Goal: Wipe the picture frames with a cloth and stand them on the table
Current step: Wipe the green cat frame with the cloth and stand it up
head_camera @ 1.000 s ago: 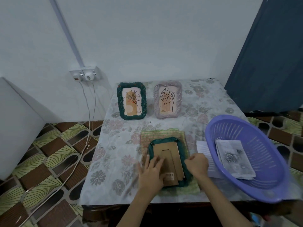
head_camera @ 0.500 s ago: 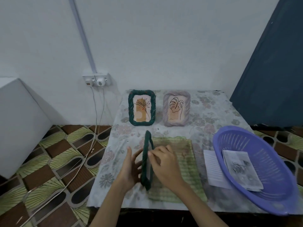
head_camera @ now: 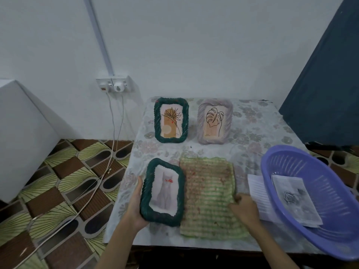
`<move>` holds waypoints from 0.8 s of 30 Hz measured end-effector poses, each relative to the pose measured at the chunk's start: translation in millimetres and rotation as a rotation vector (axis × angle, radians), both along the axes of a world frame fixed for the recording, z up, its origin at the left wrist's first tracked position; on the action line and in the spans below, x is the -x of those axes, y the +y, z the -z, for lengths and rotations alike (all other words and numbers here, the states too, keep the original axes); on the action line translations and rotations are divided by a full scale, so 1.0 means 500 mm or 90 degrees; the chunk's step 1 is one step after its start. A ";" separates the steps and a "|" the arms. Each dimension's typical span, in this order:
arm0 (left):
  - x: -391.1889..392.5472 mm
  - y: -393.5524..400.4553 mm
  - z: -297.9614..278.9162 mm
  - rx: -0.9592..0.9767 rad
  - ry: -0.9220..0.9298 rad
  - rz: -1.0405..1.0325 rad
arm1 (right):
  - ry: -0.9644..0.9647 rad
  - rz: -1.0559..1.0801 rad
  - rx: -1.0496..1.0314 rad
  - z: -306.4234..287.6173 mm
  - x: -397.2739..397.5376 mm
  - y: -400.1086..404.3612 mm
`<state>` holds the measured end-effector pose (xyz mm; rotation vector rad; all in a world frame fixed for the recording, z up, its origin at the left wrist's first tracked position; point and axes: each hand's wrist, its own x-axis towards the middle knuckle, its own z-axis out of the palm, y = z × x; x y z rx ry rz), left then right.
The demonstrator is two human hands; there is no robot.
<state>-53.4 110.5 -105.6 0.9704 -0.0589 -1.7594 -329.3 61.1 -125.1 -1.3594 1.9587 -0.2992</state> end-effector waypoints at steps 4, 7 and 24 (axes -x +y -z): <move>-0.018 0.006 -0.010 0.002 0.021 -0.029 | -0.143 -0.003 0.123 -0.045 -0.024 -0.030; -0.046 0.011 -0.008 0.006 0.040 -0.048 | -0.171 -0.125 0.162 -0.103 -0.072 -0.043; -0.071 0.080 -0.165 0.164 0.084 -0.098 | 0.301 -0.462 0.105 -0.028 -0.140 0.023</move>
